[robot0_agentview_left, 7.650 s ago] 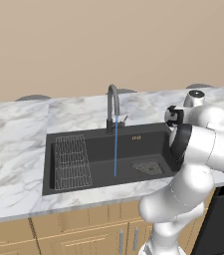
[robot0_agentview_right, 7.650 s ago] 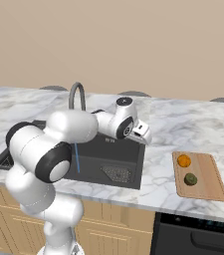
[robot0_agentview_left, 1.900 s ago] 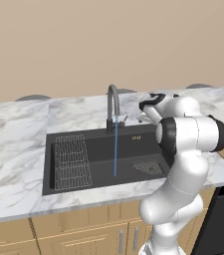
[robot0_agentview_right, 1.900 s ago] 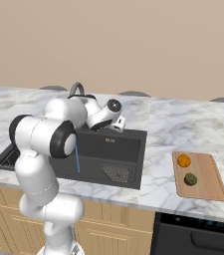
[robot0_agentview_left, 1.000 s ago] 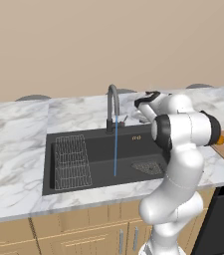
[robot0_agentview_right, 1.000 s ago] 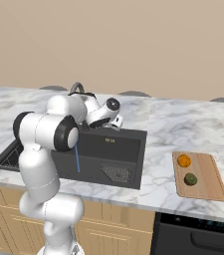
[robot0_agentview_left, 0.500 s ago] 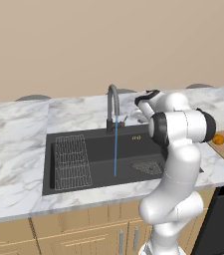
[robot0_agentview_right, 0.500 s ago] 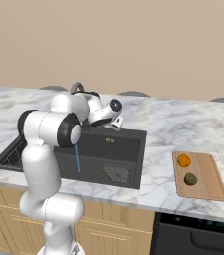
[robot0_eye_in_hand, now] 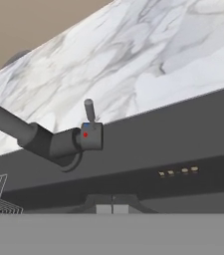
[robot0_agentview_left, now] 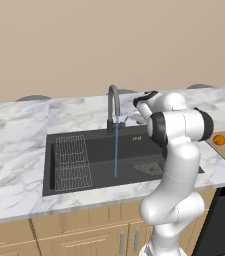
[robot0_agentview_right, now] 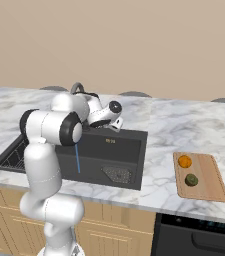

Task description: Pick the orange, kiwi from the sink and place them on the cutting board to airdry. Then turn off the sink faucet.

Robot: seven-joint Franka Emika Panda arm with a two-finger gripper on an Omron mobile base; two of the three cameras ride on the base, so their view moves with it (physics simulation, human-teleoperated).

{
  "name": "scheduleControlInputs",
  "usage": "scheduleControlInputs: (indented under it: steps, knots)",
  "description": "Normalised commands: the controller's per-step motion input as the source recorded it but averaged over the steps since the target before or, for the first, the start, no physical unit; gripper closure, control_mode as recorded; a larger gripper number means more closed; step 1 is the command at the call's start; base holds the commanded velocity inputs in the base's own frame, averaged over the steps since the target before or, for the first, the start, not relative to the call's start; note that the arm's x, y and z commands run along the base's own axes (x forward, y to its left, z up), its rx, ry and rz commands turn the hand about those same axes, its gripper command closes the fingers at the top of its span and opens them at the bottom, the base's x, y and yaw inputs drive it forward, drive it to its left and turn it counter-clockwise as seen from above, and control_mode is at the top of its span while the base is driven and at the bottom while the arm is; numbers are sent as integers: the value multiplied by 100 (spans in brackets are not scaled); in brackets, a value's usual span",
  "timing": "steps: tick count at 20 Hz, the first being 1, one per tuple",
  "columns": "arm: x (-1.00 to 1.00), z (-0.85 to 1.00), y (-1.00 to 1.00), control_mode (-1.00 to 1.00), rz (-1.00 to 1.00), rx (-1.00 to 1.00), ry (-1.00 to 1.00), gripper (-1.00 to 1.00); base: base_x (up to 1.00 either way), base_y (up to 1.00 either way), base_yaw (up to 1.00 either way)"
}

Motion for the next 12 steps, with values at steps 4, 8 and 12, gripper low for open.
scheduleControlInputs:
  steps: [4,8,12]
  knots:
    - [12,-1,1,-100,0,3,0,100,0,0,0]
    - [13,0,0,-100,0,5,0,100,0,0,0]
    - [12,0,0,-100,0,5,0,100,0,0,0]
